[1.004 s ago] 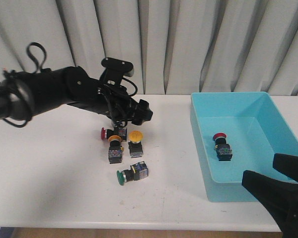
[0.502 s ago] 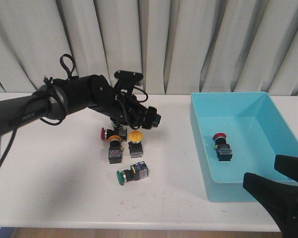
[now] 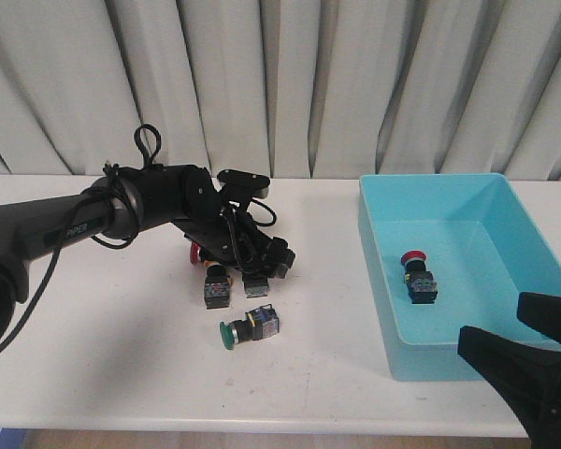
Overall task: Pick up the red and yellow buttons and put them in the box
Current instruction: 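Move the left gripper to the yellow button and grasp it, then lift the yellow button with the left gripper toward the right gripper above the box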
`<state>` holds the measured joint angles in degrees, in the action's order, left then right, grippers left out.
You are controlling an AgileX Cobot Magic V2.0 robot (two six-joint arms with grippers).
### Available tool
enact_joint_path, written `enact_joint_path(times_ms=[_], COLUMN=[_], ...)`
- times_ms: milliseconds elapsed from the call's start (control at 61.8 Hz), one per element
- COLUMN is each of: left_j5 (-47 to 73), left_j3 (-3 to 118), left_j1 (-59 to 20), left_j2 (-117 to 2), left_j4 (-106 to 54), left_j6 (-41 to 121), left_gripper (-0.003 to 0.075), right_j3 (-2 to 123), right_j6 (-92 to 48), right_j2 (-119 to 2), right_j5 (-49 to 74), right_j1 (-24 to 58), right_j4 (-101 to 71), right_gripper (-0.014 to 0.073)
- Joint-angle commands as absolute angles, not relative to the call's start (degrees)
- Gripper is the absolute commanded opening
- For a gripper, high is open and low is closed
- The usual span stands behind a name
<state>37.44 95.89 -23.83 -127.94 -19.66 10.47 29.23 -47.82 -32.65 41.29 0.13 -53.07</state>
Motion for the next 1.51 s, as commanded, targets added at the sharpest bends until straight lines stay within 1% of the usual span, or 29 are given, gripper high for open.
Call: enact_joint_path(times_ms=[0, 130, 178, 210, 275, 291, 324, 340, 470, 551, 745, 842, 988, 1182, 1295, 1473, 1490], left_j5=[36.4, 36.6, 36.6, 36.6, 36.6, 36.7, 36.8, 36.8, 37.0, 38.0, 48.7, 53.8, 60.5, 71.2, 71.2, 71.2, 71.2], left_j3=[97.8, 97.8, 97.8, 97.8, 97.8, 97.8, 97.8, 97.8, 97.8, 97.8, 101.6, 104.4, 107.2, 107.3, 106.8, 106.7, 106.6], left_j1=[-23.8, -23.8, -23.8, -23.8, -23.8, -23.8, -23.8, -23.8, -23.8, -23.8, -23.8, -23.8, -23.8, -24.1, -25.6, -28.6, -30.0], left_j2=[-124.8, -125.0, -125.0, -125.0, -125.0, -125.0, -125.0, -125.0, -124.9, -124.6, -120.7, -117.3, -111.7, -104.0, -100.5, -98.0, -97.7], left_j4=[-20.6, -20.3, -19.6, -19.2, -19.1, -19.1, -19.1, -19.1, -19.3, -19.6, -21.0, -22.9, -30.8, -44.3, -49.8, -53.8, -56.9], left_j6=[9.9, 9.9, 9.9, 9.9, 9.9, 9.9, 9.9, 9.9, 9.9, 9.9, 10.4, 10.4, 14.0, 21.6, 23.4, 23.6, 23.8], left_gripper=[0.0574, 0.0536, 0.0506, 0.0473, 0.0393, 0.0361, 0.0328, 0.0293, 0.0089, -0.001, -0.0008, -0.0008, -0.0008, -0.0008, -0.0008, -0.0008, -0.0007], right_j3=[30.8, 30.8, 30.8, 30.8, 30.8, 30.8, 30.8, 30.8, 30.8, 30.8, 30.8, 30.8, 30.8, 31.4, 35.0, 44.2, 50.2], right_j6=[-48.0, -48.0, -48.0, -48.0, -48.0, -48.0, -48.0, -48.0, -48.0, -48.0, -49.1, -53.5, -67.0, -88.9, -96.0, -95.4, -92.2], right_j2=[-32.8, -32.8, -32.8, -32.8, -32.8, -32.8, -32.8, -32.8, -32.8, -32.8, -32.8, -33.1, -33.6, -35.2, -37.2, -42.6, -45.5], right_j5=[39.2, 39.2, 39.1, 39.1, 39.1, 39.1, 39.1, 39.1, 39.1, 39.1, 39.0, 38.9, 39.0, 41.3, 46.3, 50.8, 54.0], right_j1=[0.0, 0.0, 0.0, 0.0, 0.0, 0.0, 0.0, 0.0, 0.0, 0.0, 0.0, 0.0, 0.0, 0.0, 0.0, 0.0, 0.0], right_j4=[-54.9, -54.9, -54.9, -54.9, -54.9, -54.9, -54.9, -54.9, -54.9, -54.9, -55.1, -56.8, -66.4, -90.7, -96.2, -93.0, -89.7], right_gripper=[0.0517, 0.0517, 0.0517, 0.0517, 0.0517, 0.0517, 0.0517, 0.0517, 0.0517, 0.0517, 0.0517, 0.0517, 0.0517, 0.0517, 0.0517, 0.0517, 0.0517])
